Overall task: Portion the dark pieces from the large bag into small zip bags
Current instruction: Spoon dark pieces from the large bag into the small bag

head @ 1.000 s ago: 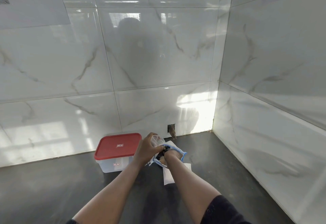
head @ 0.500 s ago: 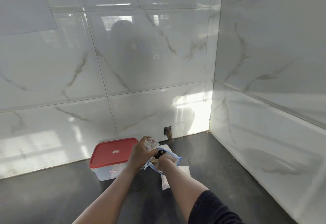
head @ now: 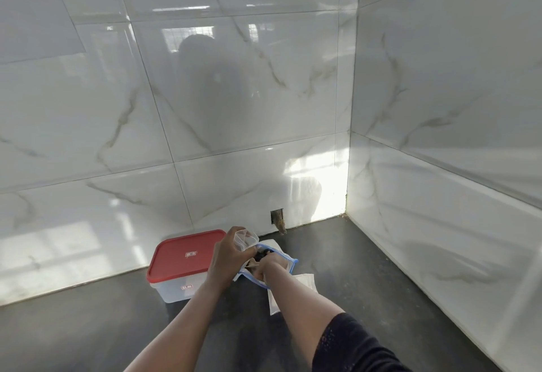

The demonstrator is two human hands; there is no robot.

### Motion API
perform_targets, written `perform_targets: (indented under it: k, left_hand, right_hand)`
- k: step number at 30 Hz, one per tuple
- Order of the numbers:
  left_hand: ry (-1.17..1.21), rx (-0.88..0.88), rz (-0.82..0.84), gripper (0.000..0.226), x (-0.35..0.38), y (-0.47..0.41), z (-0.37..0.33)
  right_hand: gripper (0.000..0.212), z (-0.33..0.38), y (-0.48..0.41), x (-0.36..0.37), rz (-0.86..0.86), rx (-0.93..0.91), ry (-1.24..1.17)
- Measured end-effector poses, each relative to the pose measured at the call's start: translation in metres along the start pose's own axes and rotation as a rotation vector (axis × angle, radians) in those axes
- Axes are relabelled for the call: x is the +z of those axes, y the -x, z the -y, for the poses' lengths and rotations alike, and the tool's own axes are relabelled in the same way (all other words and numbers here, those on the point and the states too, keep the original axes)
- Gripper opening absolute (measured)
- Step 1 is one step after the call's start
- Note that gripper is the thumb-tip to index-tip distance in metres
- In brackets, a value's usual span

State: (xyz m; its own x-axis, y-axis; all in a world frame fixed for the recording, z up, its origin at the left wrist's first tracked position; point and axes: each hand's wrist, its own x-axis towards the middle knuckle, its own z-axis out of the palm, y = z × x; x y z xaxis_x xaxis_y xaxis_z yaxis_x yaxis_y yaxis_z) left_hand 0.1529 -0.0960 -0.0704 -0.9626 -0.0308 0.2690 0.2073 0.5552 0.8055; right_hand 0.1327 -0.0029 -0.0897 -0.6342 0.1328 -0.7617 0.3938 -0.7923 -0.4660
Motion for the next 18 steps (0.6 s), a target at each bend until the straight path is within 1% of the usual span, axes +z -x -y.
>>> perform_targets:
  k: [1, 2, 3, 4, 6, 8, 10, 12, 13, 14, 15, 18]
  left_hand:
    - [0.009, -0.001, -0.008, 0.038, 0.001, 0.001, -0.002]
    - [0.021, -0.003, -0.016, 0.039, 0.002, 0.002, -0.005]
    - [0.031, -0.006, -0.023, 0.04, 0.004, 0.003, -0.007]
    - [0.04, -0.012, -0.029, 0.04, 0.005, 0.004, -0.008]
    - [0.051, -0.021, -0.037, 0.04, 0.007, 0.005, -0.01]
    - [0.059, -0.024, -0.053, 0.041, 0.009, 0.006, -0.01]
    - [0.056, -0.03, -0.068, 0.044, 0.011, 0.006, -0.011]
    - [0.049, -0.038, -0.076, 0.046, 0.013, 0.007, -0.012]
    - [0.042, -0.037, -0.081, 0.047, 0.013, 0.006, -0.011]
    - [0.037, -0.038, -0.086, 0.048, 0.014, 0.006, -0.012]
    - [0.032, -0.041, -0.092, 0.048, 0.015, 0.006, -0.012]
    - [0.033, -0.058, -0.104, 0.052, 0.016, 0.002, -0.012]
  right_hand:
    - [0.035, 0.001, -0.001, 0.0, 0.042, 0.012, -0.019]
    - [0.032, 0.002, 0.002, -0.002, 0.035, -0.027, 0.008]
    - [0.028, 0.001, 0.001, -0.002, 0.078, -0.054, -0.007]
    - [0.023, -0.002, 0.005, 0.0, 0.079, -0.103, 0.035]
    - [0.022, -0.008, -0.023, 0.006, 0.044, -0.178, 0.126]
    - [0.013, -0.01, -0.053, 0.008, 0.076, -0.176, 0.119]
    - [0.011, -0.009, -0.048, 0.009, 0.11, -0.182, 0.134]
    - [0.015, -0.004, -0.01, -0.001, 0.073, -0.243, 0.088]
    - [0.02, 0.0, 0.0, -0.006, 0.045, -0.256, 0.056]
    - [0.026, 0.005, 0.01, -0.01, 0.024, -0.257, 0.075]
    - [0.03, 0.006, 0.013, -0.013, 0.034, -0.266, 0.116]
    - [0.036, 0.014, 0.043, -0.02, 0.116, -0.301, 0.397]
